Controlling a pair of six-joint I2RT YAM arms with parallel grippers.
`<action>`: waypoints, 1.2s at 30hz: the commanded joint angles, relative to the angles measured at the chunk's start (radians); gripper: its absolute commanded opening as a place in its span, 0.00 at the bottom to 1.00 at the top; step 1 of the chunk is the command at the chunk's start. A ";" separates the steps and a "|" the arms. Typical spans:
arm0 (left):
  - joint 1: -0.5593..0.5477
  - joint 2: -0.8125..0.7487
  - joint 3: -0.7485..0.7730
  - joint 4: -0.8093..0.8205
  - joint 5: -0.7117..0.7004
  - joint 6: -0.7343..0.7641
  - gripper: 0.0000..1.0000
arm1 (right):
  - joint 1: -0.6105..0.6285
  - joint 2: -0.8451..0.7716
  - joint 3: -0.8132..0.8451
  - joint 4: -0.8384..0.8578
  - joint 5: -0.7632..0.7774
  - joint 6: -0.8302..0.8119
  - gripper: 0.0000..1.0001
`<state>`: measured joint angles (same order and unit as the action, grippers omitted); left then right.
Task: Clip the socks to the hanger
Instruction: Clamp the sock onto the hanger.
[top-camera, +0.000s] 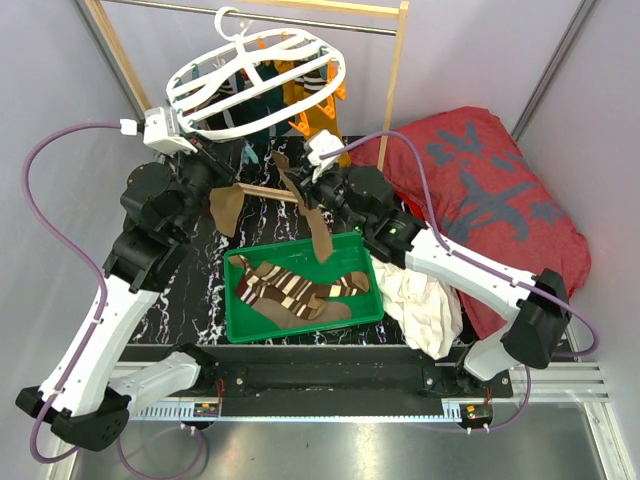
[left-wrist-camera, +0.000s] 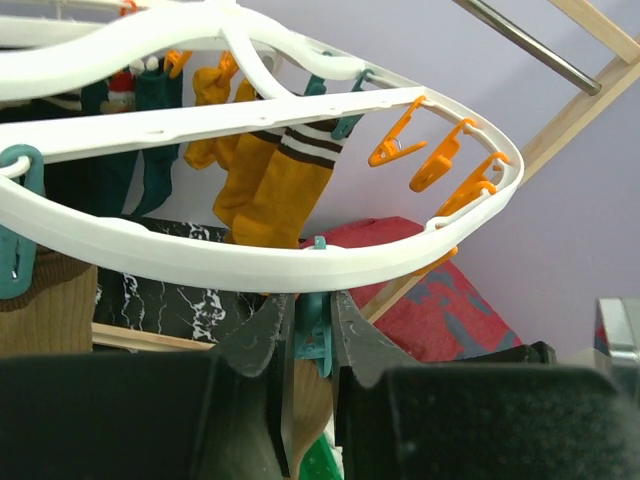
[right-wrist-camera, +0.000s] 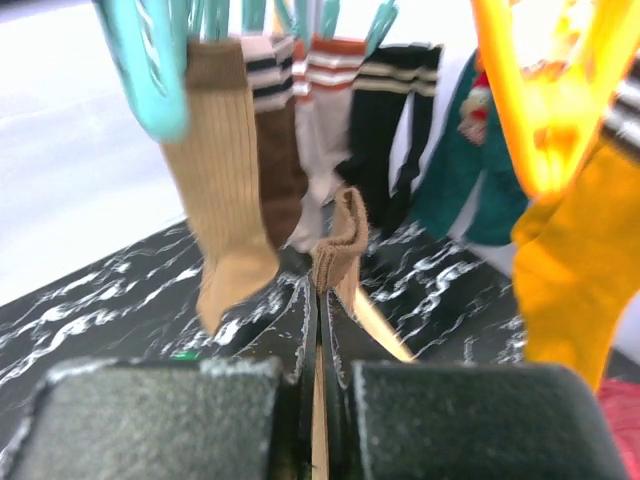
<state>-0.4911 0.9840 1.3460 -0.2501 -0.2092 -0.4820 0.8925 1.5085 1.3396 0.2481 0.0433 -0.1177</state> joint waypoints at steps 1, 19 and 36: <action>-0.001 0.028 0.028 0.043 -0.012 -0.053 0.06 | 0.092 0.048 0.067 0.151 0.229 -0.163 0.00; -0.003 0.044 0.044 0.026 -0.070 -0.070 0.05 | 0.220 0.130 0.089 0.350 0.500 -0.364 0.00; -0.003 0.053 0.051 0.031 -0.071 -0.072 0.05 | 0.260 0.102 0.089 0.341 0.475 -0.375 0.00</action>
<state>-0.4923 1.0363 1.3594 -0.2527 -0.2523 -0.5518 1.1404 1.6524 1.3872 0.5343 0.5064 -0.4793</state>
